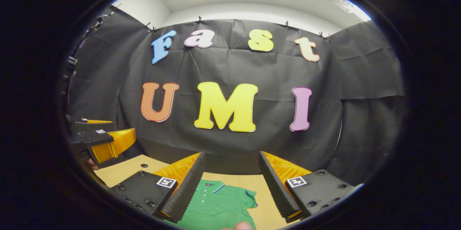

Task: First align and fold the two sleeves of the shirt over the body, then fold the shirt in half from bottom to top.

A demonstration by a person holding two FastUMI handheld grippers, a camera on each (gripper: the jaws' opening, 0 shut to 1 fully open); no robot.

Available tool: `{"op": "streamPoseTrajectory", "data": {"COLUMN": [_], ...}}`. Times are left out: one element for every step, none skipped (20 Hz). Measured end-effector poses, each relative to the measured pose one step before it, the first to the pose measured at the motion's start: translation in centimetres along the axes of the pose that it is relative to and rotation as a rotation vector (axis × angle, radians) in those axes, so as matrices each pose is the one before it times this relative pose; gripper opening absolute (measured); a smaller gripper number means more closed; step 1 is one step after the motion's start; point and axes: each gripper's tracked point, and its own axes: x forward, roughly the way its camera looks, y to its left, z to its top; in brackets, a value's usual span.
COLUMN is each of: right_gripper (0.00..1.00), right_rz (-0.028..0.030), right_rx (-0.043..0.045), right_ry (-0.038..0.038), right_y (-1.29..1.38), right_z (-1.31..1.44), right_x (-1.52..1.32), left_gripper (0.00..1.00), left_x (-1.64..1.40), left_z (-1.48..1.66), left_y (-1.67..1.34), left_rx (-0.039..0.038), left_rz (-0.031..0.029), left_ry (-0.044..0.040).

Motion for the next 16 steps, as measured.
{"op": "streamPoseTrajectory", "data": {"right_gripper": [0.93,0.93,0.95,0.93,0.95,0.95,0.93,0.95,0.95,0.95,0.95,0.95,0.95,0.95,0.95,0.93], "right_rz": [0.00379,0.00207,0.00255,0.00340,0.00031,0.00167,0.00145,0.00214,0.00222,0.00097,0.00182,0.00195,0.00102,0.00242,0.00285,-0.00016], "right_rx": [0.00042,-0.00083,0.00081,0.00084,0.00050,0.00291,0.00219,0.00023,-0.00257,-0.00173,0.00194,0.00271,0.00068,-0.00092,-0.00028,-0.00406], "right_ry": [0.00495,0.00221,0.00066,0.00056,0.00145,0.00113,0.00139,0.00208,0.00192,0.00221,0.00212,0.00406,0.00562,0.00800,0.00986,0.01562], "right_y": [0.081,0.031,0.027,-0.011,-0.043,-0.055,-0.075,-0.033,-0.073,-0.007,-0.050,-0.025,0.001,-0.050,-0.044,-0.113], "right_z": [-0.070,-0.154,0.062,-0.117,-0.050,-0.067,0.031,-0.110,-0.094,-0.128,-0.053,-0.162,-0.157,-0.319,-0.378,-0.488], "right_x": [-0.071,-0.066,-0.003,0.055,0.175,0.071,-0.005,0.043,0.130,0.044,0.105,0.104,0.094,0.063,0.192,0.196], "left_gripper": [0.97,0.97,0.97,0.97,0.97,0.97,0.97,0.97,1.00,0.97,0.97,0.97,0.97,0.97,0.97,0.97], "left_x": [0.011,-0.057,-0.018,-0.058,0.022,0.020,0.082,-0.034,0.067,0.041,0.036,0.008,-0.005,0.065,0.020,-0.002], "left_z": [-0.052,-0.011,-0.061,-0.116,-0.100,-0.021,0.003,-0.088,-0.060,-0.168,-0.074,-0.114,-0.159,-0.232,-0.162,-0.317], "left_y": [-0.020,0.048,-0.097,0.043,-0.128,-0.038,0.012,0.071,0.039,0.053,-0.050,-0.121,-0.035,-0.092,-0.162,-0.040], "left_rx": [0.00157,0.00062,0.00069,0.00226,0.00279,0.00102,0.00113,0.00179,0.00257,0.00210,-0.00128,-0.00239,-0.00126,-0.00033,-0.00005,0.00148], "left_rz": [0.00225,0.00137,-0.00349,0.00052,-0.00039,-0.00005,0.00107,0.00228,0.00247,0.00342,-0.00004,-0.00158,-0.00014,-0.00067,-0.00274,-0.00259], "left_ry": [-0.00096,-0.00037,0.00283,0.00221,0.00214,0.00176,0.00099,0.00199,0.00019,0.00213,0.00228,0.00262,0.00352,0.00393,0.00474,0.00498]}}
